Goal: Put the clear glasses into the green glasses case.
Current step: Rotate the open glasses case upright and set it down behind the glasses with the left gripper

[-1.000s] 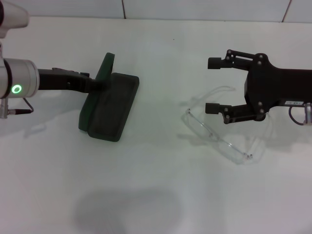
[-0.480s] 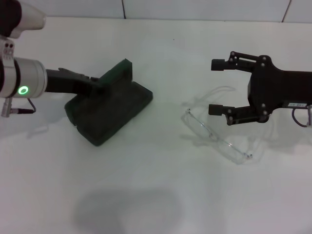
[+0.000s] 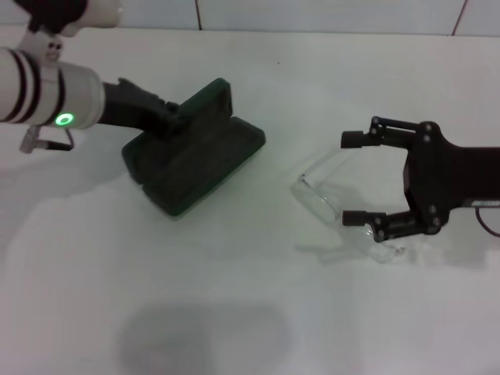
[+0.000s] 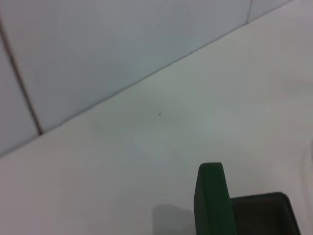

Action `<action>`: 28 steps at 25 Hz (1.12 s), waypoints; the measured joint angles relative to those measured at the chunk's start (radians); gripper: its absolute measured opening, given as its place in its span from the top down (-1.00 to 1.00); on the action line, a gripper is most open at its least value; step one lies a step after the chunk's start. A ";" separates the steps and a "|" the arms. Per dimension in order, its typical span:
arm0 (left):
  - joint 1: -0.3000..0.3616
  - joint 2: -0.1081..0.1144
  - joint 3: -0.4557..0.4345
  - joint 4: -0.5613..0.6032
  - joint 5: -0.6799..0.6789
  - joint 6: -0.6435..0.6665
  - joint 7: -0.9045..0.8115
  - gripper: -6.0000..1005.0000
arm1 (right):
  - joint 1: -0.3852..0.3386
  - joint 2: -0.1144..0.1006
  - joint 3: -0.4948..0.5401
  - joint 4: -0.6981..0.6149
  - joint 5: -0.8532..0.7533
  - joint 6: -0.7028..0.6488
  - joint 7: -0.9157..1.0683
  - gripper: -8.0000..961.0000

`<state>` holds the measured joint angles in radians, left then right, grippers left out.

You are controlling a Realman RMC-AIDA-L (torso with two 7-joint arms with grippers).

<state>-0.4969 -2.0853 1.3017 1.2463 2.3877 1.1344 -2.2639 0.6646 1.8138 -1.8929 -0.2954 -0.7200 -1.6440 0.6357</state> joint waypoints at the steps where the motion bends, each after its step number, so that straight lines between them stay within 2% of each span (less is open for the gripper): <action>1: -0.008 0.000 0.013 0.000 0.003 -0.010 0.009 0.58 | -0.009 0.001 0.000 -0.004 -0.001 -0.002 -0.009 -0.82; 7: -0.072 -0.001 0.125 -0.006 0.006 -0.093 0.129 0.58 | -0.059 0.003 0.000 -0.014 -0.027 -0.033 -0.066 -0.82; 14: -0.179 0.001 0.208 -0.075 0.026 -0.090 0.209 0.57 | -0.081 0.012 0.000 -0.012 -0.027 -0.039 -0.092 -0.82; 20: -0.255 -0.001 0.324 -0.100 0.104 -0.088 0.218 0.57 | -0.102 0.016 0.000 -0.014 -0.030 -0.042 -0.103 -0.82; 28: -0.327 -0.004 0.345 -0.089 0.026 0.027 0.220 0.56 | -0.118 0.014 0.011 -0.014 -0.038 -0.050 -0.119 -0.81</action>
<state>-0.8243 -2.0890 1.6463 1.1574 2.4134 1.1616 -2.0440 0.5469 1.8280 -1.8821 -0.3096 -0.7578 -1.6940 0.5168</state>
